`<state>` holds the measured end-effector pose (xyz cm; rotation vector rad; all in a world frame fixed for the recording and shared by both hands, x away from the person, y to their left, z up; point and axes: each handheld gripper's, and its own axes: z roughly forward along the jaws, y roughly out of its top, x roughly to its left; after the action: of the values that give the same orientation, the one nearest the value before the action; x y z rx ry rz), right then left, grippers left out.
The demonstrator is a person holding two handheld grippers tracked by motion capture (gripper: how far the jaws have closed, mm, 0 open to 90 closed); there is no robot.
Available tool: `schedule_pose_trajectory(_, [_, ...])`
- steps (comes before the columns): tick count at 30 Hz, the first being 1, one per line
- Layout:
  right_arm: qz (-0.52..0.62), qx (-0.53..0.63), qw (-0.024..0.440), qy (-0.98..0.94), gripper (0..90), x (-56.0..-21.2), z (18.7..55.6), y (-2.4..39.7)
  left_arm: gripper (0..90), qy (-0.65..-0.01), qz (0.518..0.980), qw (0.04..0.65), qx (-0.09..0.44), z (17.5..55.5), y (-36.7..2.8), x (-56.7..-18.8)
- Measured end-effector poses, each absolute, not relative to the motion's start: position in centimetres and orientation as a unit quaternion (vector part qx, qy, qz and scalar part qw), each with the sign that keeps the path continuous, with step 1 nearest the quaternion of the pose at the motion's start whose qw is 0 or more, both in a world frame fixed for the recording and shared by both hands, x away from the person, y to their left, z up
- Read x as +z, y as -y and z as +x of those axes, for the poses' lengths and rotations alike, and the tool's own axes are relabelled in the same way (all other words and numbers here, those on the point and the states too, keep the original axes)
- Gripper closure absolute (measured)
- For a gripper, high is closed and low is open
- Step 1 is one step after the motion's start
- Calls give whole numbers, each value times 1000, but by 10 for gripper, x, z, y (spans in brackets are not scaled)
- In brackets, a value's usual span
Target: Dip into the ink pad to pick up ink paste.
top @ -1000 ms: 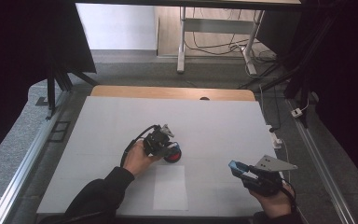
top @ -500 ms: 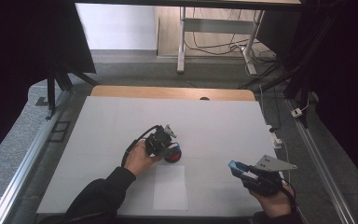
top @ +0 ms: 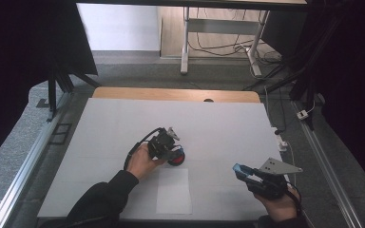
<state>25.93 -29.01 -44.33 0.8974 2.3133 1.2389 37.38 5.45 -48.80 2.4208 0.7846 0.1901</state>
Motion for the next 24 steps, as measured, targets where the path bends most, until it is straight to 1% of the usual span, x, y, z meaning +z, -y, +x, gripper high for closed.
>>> schedule_pose_trajectory(10, [319,443,185,-818,690,-443,259,292,698,-305,901,305,42,379,-59,-486])
schedule_pose_trajectory(17, [318,442,186,-818,690,-443,259,293,697,-295,905,303,51,376,-59,-478])
schedule_pose_trajectory(24, [319,442,186,-818,690,-443,259,293,697,-301,905,295,57,377,-60,-482])
